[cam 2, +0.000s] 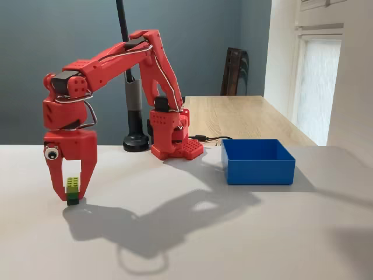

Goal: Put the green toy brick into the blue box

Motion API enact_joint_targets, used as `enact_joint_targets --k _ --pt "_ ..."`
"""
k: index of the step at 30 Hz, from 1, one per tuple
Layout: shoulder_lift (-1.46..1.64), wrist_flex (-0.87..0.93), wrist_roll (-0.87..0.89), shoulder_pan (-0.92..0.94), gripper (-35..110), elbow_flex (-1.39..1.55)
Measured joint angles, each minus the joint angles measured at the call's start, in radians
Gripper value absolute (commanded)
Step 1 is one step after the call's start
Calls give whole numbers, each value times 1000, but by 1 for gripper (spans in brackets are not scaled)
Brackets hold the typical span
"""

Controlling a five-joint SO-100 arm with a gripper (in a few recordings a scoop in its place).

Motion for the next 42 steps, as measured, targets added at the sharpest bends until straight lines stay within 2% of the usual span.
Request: enact_joint_targets --k 6,23,33,42 --pt "0 87 -2 -15 0 -94" --pt "0 250 -97 -247 0 -219" --pt "0 365 -198 -482 0 -348" --pt "0 525 -196 -693 0 -538"
